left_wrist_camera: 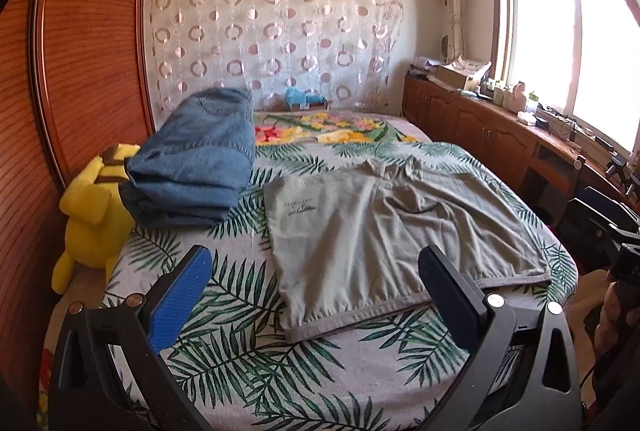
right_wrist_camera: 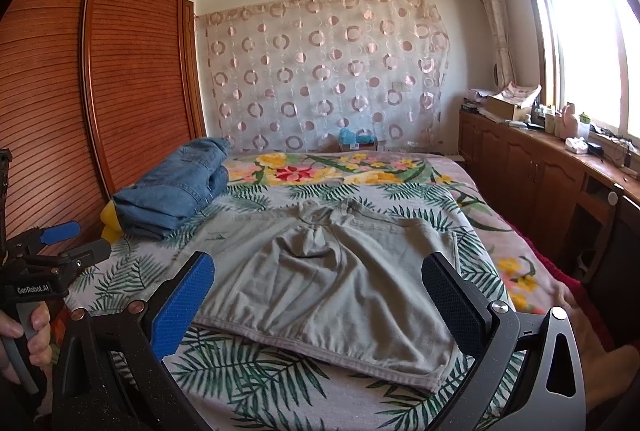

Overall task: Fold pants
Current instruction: 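Lower both tools toward the hem of the grey pants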

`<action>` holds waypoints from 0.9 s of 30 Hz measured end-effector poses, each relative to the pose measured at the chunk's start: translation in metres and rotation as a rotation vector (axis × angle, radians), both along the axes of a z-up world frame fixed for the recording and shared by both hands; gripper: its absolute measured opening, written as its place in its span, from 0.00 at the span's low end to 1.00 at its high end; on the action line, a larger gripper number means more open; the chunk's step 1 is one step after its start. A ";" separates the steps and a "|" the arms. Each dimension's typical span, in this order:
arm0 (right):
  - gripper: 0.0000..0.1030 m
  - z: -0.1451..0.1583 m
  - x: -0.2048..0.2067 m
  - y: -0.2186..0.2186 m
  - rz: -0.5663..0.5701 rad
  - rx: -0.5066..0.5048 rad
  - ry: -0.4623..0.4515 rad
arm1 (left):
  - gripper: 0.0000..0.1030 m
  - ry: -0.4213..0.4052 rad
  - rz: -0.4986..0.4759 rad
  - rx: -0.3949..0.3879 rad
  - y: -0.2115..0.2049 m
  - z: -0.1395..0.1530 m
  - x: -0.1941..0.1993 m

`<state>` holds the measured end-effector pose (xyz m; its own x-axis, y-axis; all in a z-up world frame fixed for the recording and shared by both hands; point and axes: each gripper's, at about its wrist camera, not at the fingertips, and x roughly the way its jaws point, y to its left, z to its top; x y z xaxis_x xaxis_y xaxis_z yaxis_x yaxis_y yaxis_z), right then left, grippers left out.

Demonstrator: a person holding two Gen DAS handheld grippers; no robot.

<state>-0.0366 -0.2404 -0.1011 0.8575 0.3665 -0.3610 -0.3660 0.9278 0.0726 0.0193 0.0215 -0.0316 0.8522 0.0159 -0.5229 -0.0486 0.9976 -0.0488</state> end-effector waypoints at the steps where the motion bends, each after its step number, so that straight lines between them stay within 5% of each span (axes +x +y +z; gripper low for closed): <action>1: 1.00 -0.002 0.003 -0.001 -0.001 -0.003 0.006 | 1.00 0.010 0.001 -0.002 0.002 -0.003 0.002; 19: 0.99 -0.032 0.040 -0.020 -0.021 -0.137 0.149 | 0.99 0.179 -0.005 -0.025 0.029 -0.067 0.026; 27: 0.85 -0.038 0.048 -0.025 0.002 -0.136 0.260 | 0.87 0.203 -0.061 -0.076 0.034 -0.078 0.024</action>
<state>0.0114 -0.2658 -0.1390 0.7290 0.3015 -0.6145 -0.3536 0.9346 0.0390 0.0432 0.0559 -0.1099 0.7274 -0.0784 -0.6817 -0.0046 0.9929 -0.1191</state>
